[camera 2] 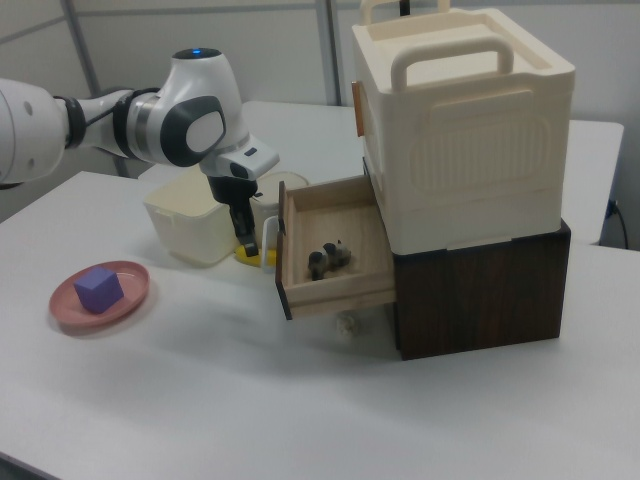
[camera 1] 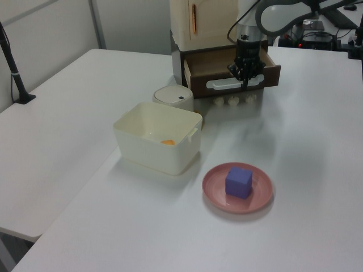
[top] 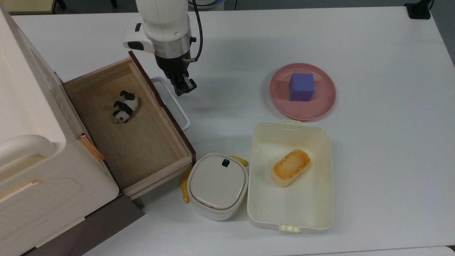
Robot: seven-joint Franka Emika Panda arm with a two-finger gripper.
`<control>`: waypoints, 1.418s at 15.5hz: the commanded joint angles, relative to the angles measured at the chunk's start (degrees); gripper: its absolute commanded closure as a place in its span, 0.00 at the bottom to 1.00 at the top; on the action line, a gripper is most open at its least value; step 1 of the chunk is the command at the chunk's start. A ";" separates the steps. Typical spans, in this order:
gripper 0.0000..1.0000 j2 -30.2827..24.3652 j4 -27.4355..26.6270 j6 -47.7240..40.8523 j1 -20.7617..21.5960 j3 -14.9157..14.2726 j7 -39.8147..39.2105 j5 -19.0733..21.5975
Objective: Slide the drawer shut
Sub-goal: 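Push the wooden drawer into the cabinet with the gripper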
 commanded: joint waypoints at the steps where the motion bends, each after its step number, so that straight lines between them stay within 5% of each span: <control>1: 1.00 2.88 2.07 3.20 -0.04 -1.59 3.11 -3.27; 10: 1.00 6.83 6.81 9.97 -0.65 -9.15 2.85 -4.95; 15: 1.00 11.48 11.12 14.19 -2.41 -10.74 2.24 -5.21; 22: 1.00 13.87 12.01 18.86 -3.20 -11.97 -19.62 -3.29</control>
